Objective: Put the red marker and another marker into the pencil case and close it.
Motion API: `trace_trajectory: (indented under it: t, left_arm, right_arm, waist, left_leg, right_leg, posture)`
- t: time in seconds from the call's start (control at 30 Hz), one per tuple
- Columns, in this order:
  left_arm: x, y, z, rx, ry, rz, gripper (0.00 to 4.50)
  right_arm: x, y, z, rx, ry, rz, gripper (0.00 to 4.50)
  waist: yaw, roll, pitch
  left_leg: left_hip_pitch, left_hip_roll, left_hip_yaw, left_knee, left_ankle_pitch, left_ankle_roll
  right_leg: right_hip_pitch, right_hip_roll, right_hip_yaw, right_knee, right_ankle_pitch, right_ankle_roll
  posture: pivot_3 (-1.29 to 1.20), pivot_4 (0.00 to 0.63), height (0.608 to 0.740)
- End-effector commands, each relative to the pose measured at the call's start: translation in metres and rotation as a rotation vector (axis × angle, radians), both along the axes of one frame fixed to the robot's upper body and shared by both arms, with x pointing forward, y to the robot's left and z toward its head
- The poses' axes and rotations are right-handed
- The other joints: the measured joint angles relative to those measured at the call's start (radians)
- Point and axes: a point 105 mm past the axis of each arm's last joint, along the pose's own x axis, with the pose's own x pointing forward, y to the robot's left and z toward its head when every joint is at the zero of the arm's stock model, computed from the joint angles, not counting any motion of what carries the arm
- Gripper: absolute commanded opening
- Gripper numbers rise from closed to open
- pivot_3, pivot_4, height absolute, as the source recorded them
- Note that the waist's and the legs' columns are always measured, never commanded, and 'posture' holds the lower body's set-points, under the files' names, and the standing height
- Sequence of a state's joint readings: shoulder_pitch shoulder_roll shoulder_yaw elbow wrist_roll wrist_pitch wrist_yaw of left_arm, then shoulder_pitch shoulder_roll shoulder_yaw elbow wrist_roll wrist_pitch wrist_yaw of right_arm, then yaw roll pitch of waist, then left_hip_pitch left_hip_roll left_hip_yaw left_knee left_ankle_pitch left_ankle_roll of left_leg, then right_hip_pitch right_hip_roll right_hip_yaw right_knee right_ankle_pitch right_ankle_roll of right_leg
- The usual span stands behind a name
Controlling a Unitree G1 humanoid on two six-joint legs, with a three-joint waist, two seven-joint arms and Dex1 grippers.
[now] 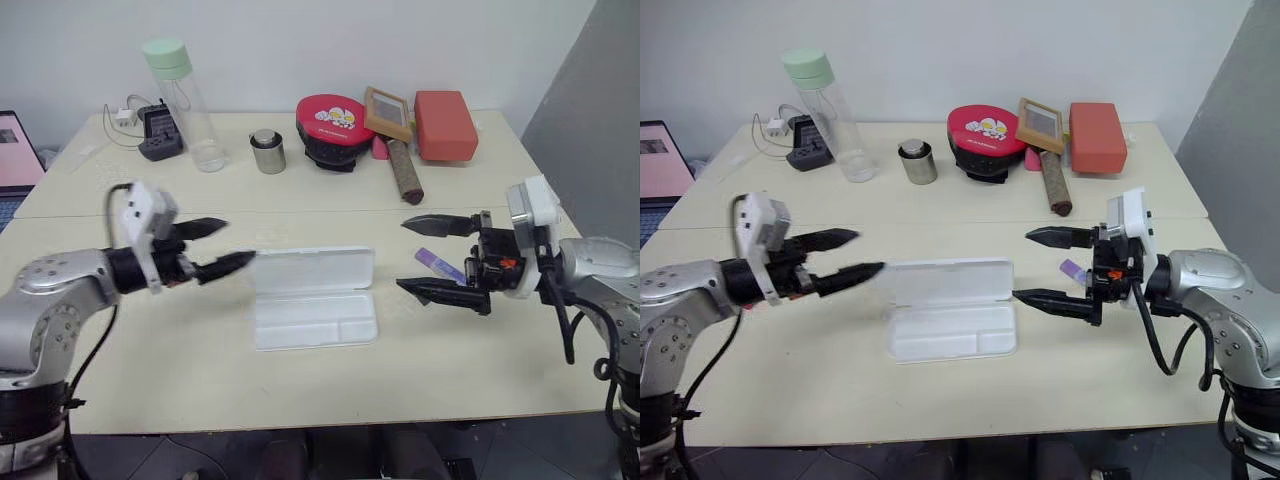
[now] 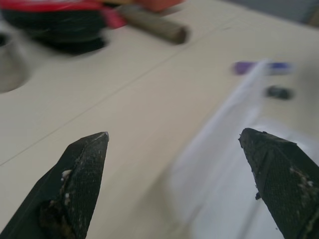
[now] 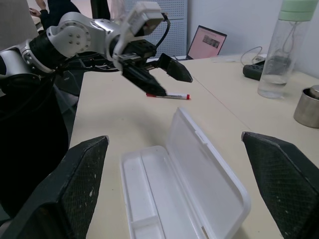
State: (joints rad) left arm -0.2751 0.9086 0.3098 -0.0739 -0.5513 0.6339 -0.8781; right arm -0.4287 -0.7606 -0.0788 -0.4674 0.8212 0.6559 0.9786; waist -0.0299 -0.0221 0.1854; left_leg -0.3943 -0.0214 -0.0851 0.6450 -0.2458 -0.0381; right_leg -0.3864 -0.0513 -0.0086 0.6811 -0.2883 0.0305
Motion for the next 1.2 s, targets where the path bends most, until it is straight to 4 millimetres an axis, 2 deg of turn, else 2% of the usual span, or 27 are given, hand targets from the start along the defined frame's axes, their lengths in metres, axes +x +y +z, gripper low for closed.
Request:
trace_trajectory:
  t: [0.03,0.13,0.2,0.4,0.5,0.8,0.9,1.2]
  left_arm:
    - [0.012,0.071,0.009,0.051,-0.081,0.251,4.47]
    - [0.016,0.101,-0.002,0.061,-0.07,0.352,4.47]
    - [0.017,0.117,-0.019,0.07,-0.031,0.415,4.47]
    - [0.02,0.138,-0.054,0.072,0.044,0.511,4.47]
    - [0.022,0.14,-0.072,0.08,0.09,0.534,4.47]
    - [0.021,0.125,-0.115,0.101,0.28,0.468,4.47]
    - [0.019,0.124,-0.119,0.095,0.313,0.459,4.04]
    - [0.007,0.113,-0.127,-0.002,0.404,0.381,2.05]
  right_arm:
    - [-0.001,0.003,0.009,0.007,-0.057,0.013,4.5]
    - [-0.002,0.003,0.007,0.005,-0.057,0.01,4.5]
    - [-0.002,0.003,0.006,0.006,-0.055,0.007,4.5]
    - [-0.004,0.003,0.005,0.004,-0.056,-0.012,4.5]
    - [-0.004,0.002,0.006,0.004,-0.059,-0.021,4.5]
    - [-0.006,0.0,0.008,0.004,-0.066,-0.042,4.5]
    - [-0.007,0.0,0.008,0.004,-0.067,-0.045,4.5]
    - [-0.006,0.0,0.008,0.001,-0.069,-0.042,4.5]
  waist:
    - [0.001,0.0,0.0]
    - [0.002,0.0,0.0]
    - [0.003,0.0,0.0]
    - [0.003,0.0,0.0]
    - [0.003,0.0,0.0]
    - [0.004,0.0,-0.001]
    - [0.004,0.002,-0.002]
    - [0.001,0.006,-0.005]
  left_leg:
    - [-0.001,0.0,0.0,0.0,0.0,0.0]
    - [-0.003,0.0,-0.001,0.0,0.0,0.0]
    - [-0.003,-0.001,-0.001,0.0,0.0,0.0]
    - [-0.003,-0.001,-0.001,0.0,0.0,0.0]
    - [-0.003,-0.001,-0.001,0.0,0.0,0.0]
    - [-0.002,-0.001,0.0,0.001,0.0,0.0]
    - [-0.002,-0.002,0.0,0.001,0.0,0.0]
    - [-0.001,-0.001,0.0,0.001,0.0,0.0]
  right_leg:
    - [-0.001,0.0,0.0,0.0,0.0,0.0]
    - [-0.002,-0.001,-0.001,-0.001,0.0,0.0]
    - [-0.002,-0.002,-0.001,-0.001,0.0,0.0]
    - [-0.002,-0.002,-0.001,0.0,0.0,0.0]
    - [-0.002,-0.002,-0.001,0.0,0.0,0.0]
    - [-0.002,-0.002,-0.001,0.001,0.0,0.0]
    - [-0.001,-0.002,-0.001,0.001,0.0,0.0]
    - [-0.001,-0.002,0.0,0.002,0.0,0.0]
  posture:
    - [0.0,0.15,0.74]
    - [0.0,0.15,0.74]
    - [0.0,0.15,0.74]
    - [0.0,0.15,0.74]
    - [0.0,0.15,0.74]
    - [0.0,0.15,0.74]
    - [0.0,0.15,0.74]
    - [0.0,0.15,0.74]
